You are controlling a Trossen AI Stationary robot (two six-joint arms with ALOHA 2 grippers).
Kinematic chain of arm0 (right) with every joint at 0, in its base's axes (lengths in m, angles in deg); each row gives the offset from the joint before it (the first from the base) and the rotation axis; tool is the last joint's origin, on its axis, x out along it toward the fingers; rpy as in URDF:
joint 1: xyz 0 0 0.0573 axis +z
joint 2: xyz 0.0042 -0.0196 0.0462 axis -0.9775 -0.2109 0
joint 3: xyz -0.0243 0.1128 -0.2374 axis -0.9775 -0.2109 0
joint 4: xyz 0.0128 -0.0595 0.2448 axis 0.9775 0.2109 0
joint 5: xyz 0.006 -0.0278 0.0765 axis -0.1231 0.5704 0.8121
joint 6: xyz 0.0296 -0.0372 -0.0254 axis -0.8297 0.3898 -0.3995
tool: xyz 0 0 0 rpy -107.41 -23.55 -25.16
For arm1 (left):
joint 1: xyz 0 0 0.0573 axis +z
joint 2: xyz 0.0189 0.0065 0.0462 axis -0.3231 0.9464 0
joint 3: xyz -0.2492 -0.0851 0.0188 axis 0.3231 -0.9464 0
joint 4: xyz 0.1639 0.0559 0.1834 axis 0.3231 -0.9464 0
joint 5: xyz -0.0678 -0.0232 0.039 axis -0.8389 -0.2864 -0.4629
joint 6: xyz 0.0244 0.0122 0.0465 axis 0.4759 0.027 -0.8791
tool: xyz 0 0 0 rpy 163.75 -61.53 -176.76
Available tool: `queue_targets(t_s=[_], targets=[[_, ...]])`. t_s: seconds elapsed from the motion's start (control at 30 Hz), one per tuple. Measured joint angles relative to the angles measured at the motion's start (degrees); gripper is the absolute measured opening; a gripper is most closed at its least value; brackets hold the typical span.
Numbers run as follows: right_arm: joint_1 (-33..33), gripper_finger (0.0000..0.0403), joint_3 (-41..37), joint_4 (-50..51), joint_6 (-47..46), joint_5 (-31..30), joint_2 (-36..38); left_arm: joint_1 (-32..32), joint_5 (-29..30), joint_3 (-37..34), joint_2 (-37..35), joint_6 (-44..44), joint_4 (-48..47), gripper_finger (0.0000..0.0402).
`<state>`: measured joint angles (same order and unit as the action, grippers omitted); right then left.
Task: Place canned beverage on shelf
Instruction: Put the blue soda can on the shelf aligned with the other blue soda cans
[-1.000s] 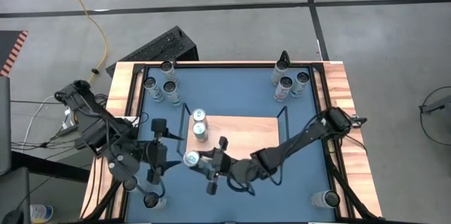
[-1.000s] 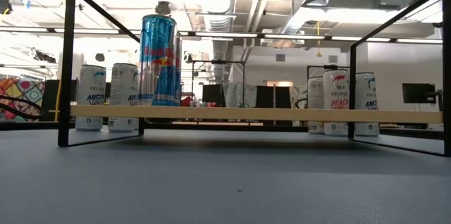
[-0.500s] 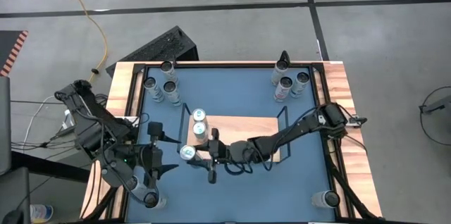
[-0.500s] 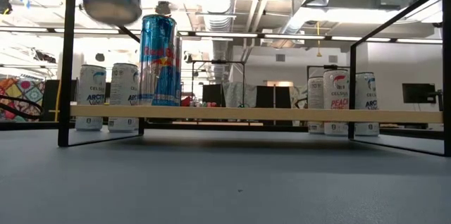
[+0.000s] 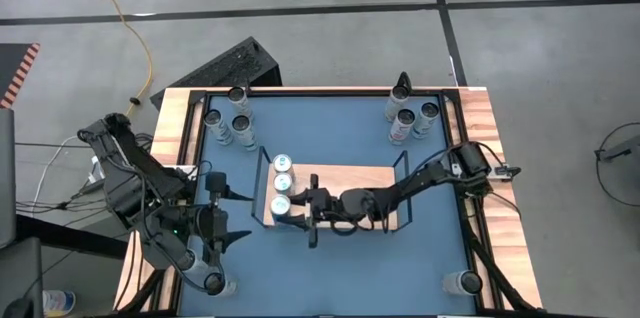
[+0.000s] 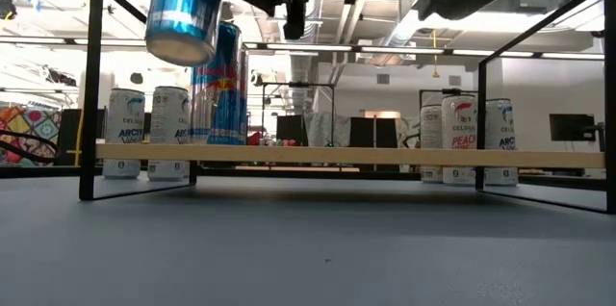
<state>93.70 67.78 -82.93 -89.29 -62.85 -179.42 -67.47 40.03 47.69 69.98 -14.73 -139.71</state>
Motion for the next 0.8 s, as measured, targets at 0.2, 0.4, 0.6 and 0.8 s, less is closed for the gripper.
queue_targets(t_s=[0.2, 0.4, 0.6, 0.8], targets=[[-1.2, 0.0169, 0.0, 0.5, 1.6, 3.2, -0.4, 0.0, 0.0, 0.0, 0.0, 0.0, 0.0, 0.0320], [-2.0, 0.0169, 0.0, -0.7, 0.8, 4.2, -2.3, 0.0, -0.3, 0.0, 0.0, 0.3, 0.0, 0.0320], [-1.6, 0.0169, -1.5, -4.1, 3.3, 4.3, -2.1, 0.0, -0.2, 0.0, 0.0, 0.4, -0.7, 0.0320], [-1.6, 0.0170, -6.5, -11.8, 2.4, 4.3, -2.1, 0.0, 0.0, 0.0, 0.0, -0.1, -0.8, 0.0320]])
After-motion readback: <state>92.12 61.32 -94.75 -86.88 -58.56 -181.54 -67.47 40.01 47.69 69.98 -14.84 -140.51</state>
